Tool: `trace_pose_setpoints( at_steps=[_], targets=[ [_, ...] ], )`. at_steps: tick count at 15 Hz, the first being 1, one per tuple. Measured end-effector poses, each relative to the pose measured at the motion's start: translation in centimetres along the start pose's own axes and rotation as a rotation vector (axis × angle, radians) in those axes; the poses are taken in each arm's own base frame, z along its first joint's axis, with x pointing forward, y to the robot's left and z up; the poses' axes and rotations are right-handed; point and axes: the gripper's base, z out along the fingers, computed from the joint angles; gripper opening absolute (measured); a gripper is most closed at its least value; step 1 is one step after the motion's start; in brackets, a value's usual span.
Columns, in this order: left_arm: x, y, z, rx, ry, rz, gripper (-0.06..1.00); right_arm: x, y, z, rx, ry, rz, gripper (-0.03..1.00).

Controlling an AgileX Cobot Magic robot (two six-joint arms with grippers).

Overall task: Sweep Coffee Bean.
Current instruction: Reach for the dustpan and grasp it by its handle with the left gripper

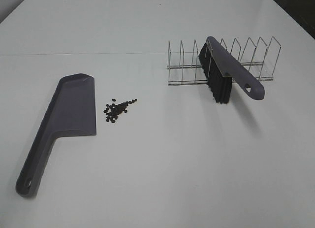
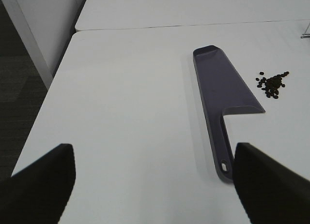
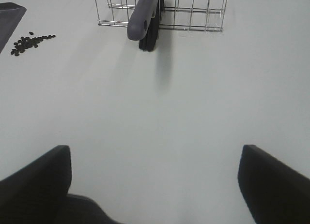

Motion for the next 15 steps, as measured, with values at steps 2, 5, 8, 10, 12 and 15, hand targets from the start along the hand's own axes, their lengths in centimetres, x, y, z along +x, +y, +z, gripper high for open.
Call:
trace_pose_setpoints(
  at_steps=[2, 5, 8, 10, 12, 15],
  targets=[
    [0.0, 0.0, 0.0, 0.0, 0.0, 0.0, 0.81, 0.0, 0.0, 0.0, 0.0, 0.0, 0.0, 0.79],
    [0.0, 0.0, 0.0, 0.0, 0.0, 0.0, 0.81, 0.0, 0.02, 0.0, -0.003, 0.0, 0.001, 0.79],
    [0.0, 0.0, 0.0, 0.0, 0.0, 0.0, 0.81, 0.0, 0.06, 0.0, -0.006, 0.0, 0.003, 0.79],
    [0.0, 0.01, 0.0, -0.001, 0.0, 0.0, 0.81, 0.0, 0.06, 0.0, -0.006, 0.0, 0.003, 0.79],
    [0.0, 0.03, 0.0, -0.004, 0.0, 0.002, 0.81, 0.0, 0.06, 0.0, -0.006, 0.0, 0.003, 0.79],
    [0.0, 0.06, 0.0, -0.006, 0.0, 0.003, 0.81, 0.0, 0.06, 0.0, -0.006, 0.0, 0.003, 0.79]
  ],
)
